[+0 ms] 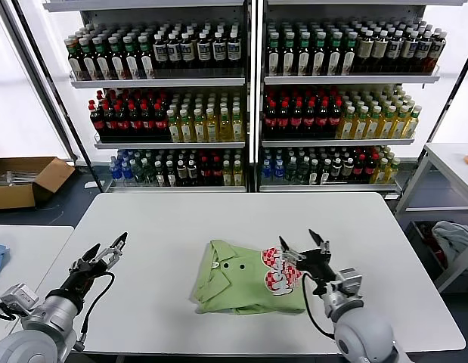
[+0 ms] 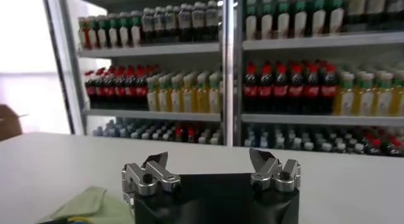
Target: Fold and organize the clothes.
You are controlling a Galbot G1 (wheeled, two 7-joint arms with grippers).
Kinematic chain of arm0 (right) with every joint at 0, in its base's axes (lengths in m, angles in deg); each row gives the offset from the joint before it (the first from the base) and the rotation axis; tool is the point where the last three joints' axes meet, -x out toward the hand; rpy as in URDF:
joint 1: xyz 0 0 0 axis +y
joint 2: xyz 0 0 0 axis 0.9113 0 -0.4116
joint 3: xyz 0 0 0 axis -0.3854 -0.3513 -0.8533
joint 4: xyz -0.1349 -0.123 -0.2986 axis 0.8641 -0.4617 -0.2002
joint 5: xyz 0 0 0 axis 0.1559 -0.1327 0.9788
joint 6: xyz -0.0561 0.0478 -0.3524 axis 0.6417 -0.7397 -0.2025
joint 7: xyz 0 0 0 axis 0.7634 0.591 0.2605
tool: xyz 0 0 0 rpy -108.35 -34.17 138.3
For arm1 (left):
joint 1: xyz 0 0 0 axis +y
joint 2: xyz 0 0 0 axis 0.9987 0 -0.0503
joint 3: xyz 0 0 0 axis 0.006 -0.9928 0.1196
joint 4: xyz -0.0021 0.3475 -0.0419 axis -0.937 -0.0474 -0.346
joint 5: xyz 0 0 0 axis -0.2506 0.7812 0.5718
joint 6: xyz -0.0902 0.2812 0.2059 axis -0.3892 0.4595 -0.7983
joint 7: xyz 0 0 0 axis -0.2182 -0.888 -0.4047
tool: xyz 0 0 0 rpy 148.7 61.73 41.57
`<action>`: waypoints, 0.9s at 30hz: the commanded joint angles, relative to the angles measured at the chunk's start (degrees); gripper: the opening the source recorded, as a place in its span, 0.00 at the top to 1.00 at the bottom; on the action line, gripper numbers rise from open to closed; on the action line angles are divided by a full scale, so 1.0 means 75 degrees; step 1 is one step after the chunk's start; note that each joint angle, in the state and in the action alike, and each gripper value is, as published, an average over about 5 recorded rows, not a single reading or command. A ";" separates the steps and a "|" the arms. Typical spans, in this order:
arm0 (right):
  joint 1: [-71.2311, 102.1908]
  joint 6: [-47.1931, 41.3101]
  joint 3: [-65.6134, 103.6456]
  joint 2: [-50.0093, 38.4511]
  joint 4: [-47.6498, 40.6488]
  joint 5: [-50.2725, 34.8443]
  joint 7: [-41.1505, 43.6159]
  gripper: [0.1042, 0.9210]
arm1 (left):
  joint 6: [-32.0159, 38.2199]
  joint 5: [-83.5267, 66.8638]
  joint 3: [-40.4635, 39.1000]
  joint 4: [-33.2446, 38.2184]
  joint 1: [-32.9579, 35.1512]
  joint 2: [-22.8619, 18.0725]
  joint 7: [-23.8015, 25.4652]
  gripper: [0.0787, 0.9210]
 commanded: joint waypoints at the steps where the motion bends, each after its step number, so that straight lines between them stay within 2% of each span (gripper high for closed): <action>1: 0.1445 0.0788 0.2169 0.0036 0.0501 0.0125 0.0918 0.12 | 0.0329 0.1017 -0.0028 -0.0153 0.0075 0.0111 0.0965 0.12; 10: 0.1711 0.0990 0.2407 0.0250 0.0332 0.0123 0.1337 0.12 | 0.0883 0.1731 -0.0099 -0.0446 0.0098 0.0061 0.1326 0.12; 27: 0.1660 0.0919 0.2360 0.0297 0.0141 0.0064 0.1372 0.12 | 0.0949 0.1837 -0.0041 -0.0583 0.0209 -0.0045 0.1526 0.12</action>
